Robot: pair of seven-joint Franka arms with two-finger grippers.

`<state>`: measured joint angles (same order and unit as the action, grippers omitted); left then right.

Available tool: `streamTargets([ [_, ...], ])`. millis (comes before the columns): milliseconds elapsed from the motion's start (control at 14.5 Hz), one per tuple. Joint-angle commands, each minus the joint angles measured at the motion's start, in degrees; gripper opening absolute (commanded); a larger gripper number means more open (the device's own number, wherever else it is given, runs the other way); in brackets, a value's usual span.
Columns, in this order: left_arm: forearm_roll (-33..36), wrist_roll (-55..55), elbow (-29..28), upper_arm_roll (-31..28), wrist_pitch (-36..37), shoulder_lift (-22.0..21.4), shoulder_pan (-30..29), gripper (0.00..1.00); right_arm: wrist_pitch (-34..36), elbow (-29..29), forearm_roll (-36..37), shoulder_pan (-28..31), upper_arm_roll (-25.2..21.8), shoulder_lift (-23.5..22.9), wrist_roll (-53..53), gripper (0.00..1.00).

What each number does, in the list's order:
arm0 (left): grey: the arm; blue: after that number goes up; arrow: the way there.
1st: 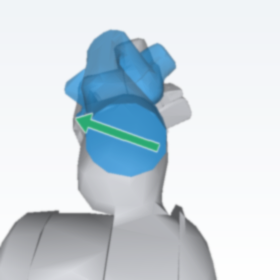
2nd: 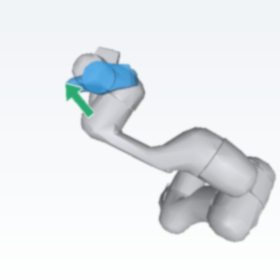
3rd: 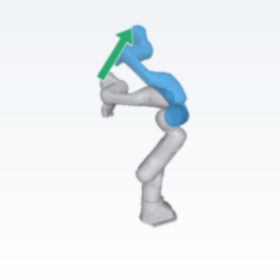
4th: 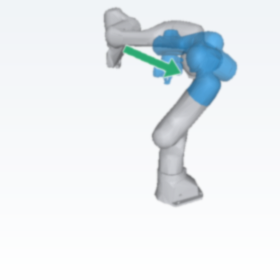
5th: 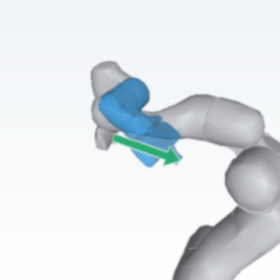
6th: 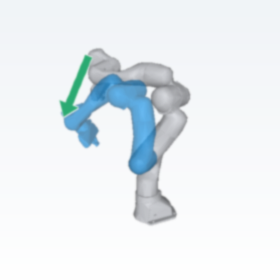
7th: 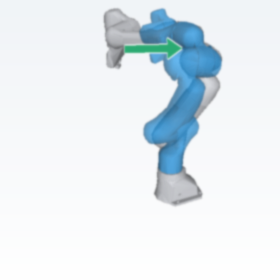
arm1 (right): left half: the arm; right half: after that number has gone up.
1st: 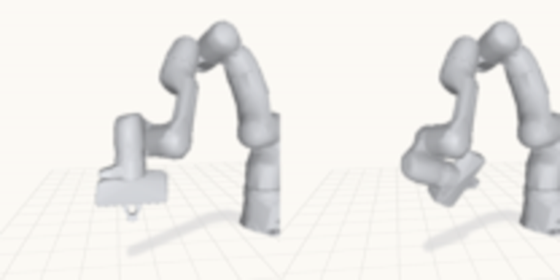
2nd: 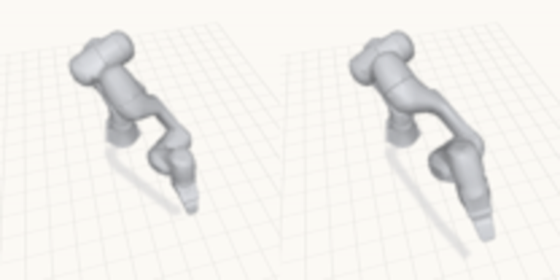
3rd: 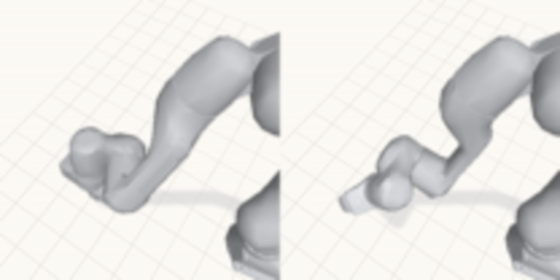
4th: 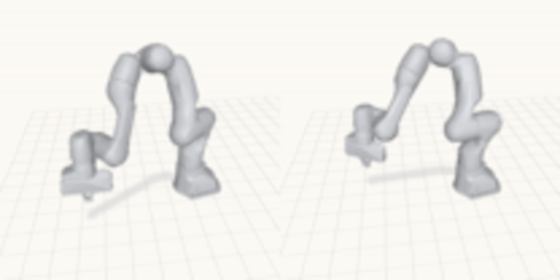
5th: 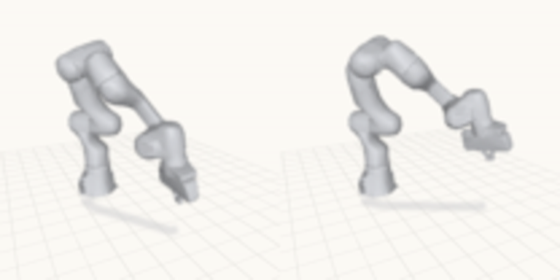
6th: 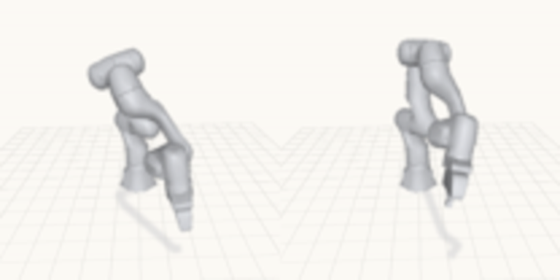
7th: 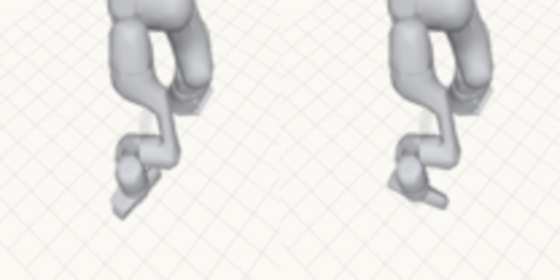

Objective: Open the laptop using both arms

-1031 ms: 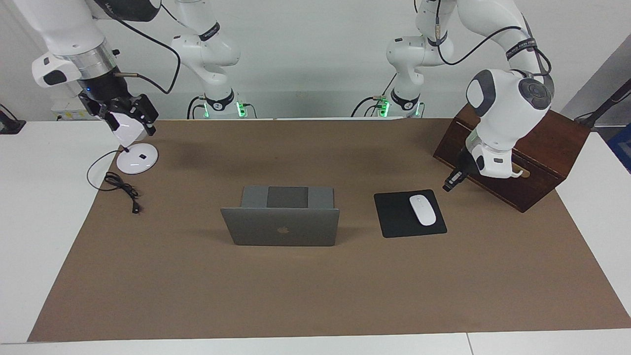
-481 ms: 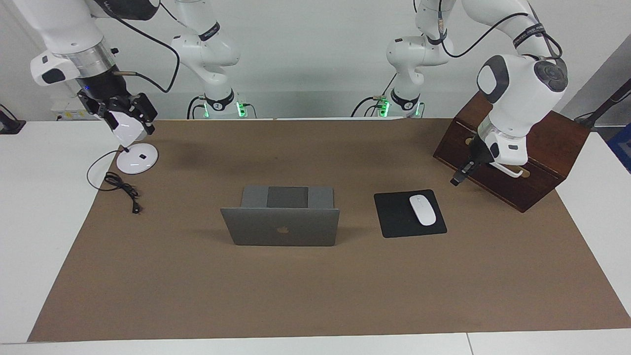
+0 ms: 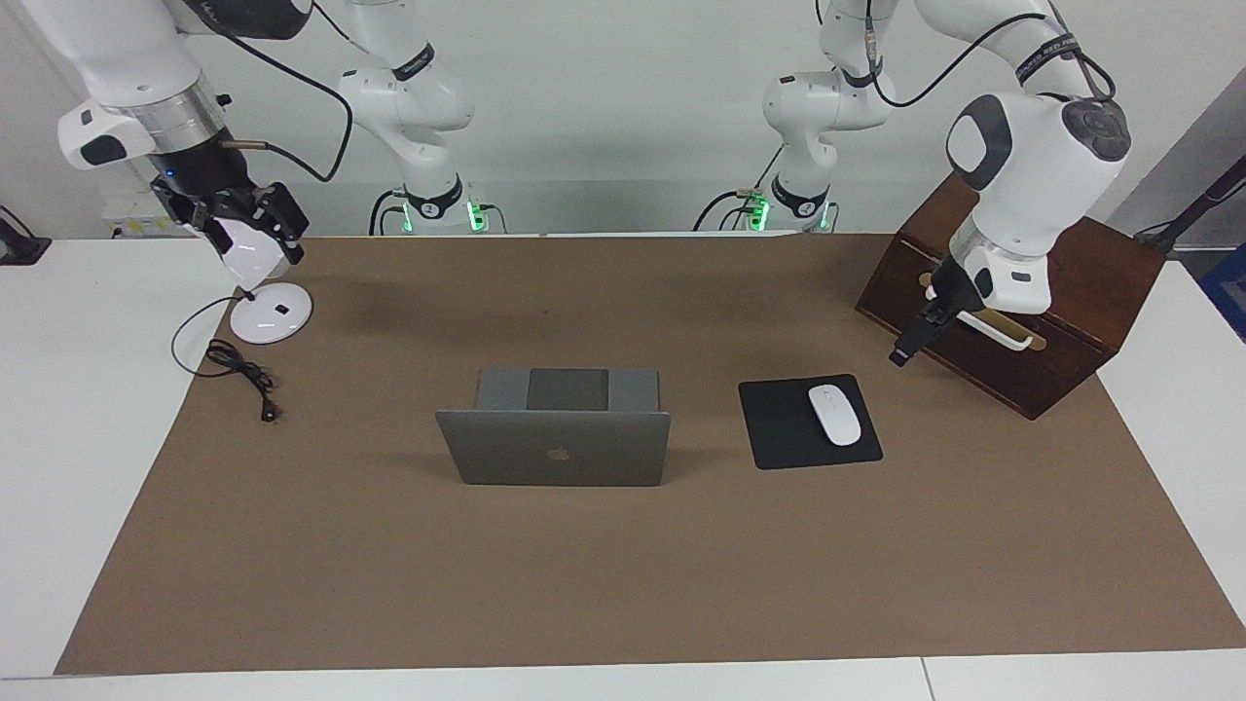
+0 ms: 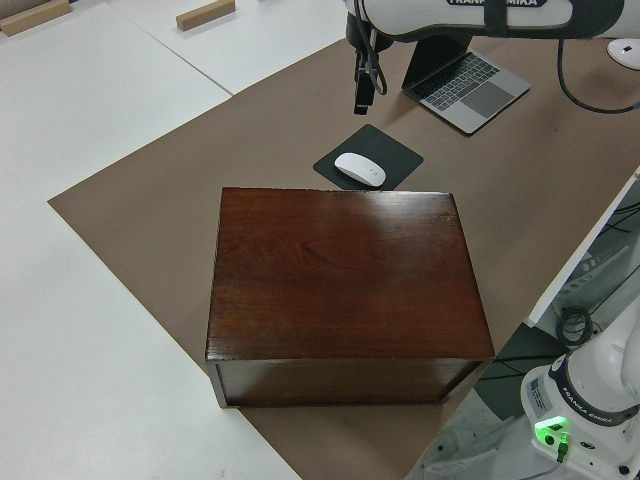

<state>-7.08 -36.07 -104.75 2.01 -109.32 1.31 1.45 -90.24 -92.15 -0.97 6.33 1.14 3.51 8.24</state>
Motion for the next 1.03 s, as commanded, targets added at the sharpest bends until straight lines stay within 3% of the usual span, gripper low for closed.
streamTargets([
  [0,0.49,5.12,-0.2,0.11,3.32,-3.24,-1.71,1.0,1.12,0.21,1.23,1.05,0.62,0.62,-2.09,1.0],
  [481,7.17,18.04,6.21,0.19,13.51,-2.8,-1.44,1.0,0.07,0.21,2.8,1.05,0.44,0.62,-6.74,1.0],
  [688,6.99,19.29,5.0,-0.24,14.49,-3.42,-0.75,1.0,-0.46,0.21,3.08,1.05,0.44,0.62,-8.68,1.0],
  [962,6.99,18.76,4.82,-1.13,14.4,-3.15,4.7,1.0,-1.78,0.21,3.34,1.05,0.36,0.62,-11.23,1.0],
])
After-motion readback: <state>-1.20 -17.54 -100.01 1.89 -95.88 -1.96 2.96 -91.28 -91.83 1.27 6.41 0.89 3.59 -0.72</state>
